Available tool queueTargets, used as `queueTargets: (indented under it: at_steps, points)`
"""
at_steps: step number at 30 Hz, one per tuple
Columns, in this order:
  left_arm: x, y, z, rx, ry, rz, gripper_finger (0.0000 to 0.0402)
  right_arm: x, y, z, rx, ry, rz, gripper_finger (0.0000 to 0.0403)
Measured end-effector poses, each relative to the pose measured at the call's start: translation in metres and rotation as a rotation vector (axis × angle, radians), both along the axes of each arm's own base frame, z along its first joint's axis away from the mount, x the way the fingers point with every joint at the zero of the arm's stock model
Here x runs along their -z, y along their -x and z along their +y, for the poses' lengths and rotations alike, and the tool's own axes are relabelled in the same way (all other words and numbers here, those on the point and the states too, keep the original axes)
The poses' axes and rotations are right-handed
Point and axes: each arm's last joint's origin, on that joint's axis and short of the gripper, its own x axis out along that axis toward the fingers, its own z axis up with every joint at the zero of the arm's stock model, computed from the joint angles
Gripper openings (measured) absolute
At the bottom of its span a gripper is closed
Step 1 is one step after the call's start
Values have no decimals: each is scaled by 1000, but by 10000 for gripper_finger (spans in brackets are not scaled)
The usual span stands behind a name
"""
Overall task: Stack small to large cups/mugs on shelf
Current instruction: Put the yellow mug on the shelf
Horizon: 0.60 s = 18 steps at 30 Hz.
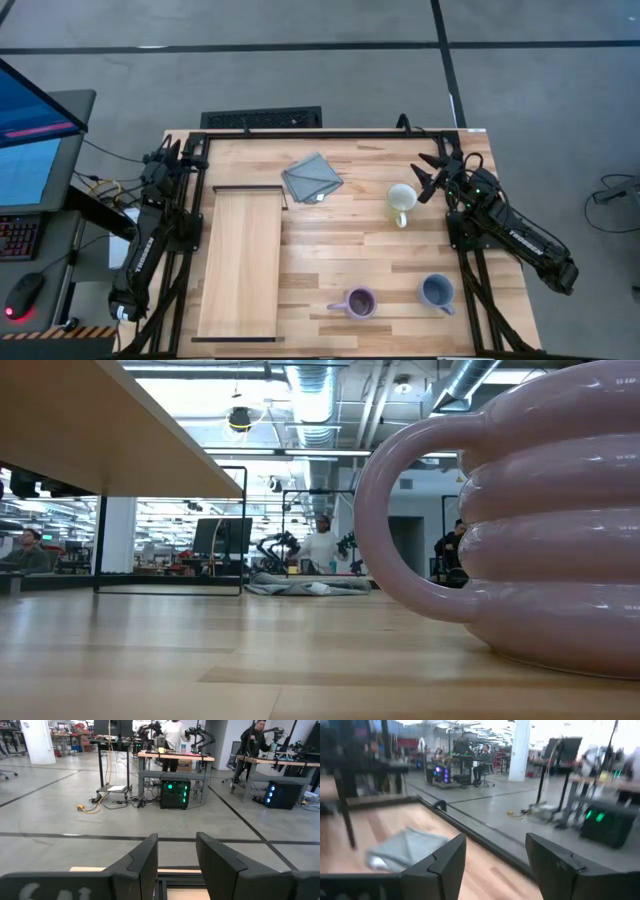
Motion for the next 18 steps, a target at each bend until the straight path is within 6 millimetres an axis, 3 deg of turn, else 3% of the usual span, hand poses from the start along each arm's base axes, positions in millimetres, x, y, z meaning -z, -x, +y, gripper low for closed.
queueTargets:
  at_steps: [5,18]
  points:
    - [0,0,0,0,0,0,124,0,0,0,4,135,104,230]
    - [-2,0,0,9,-23,-75,124,0,0,0,5,142,109,230]
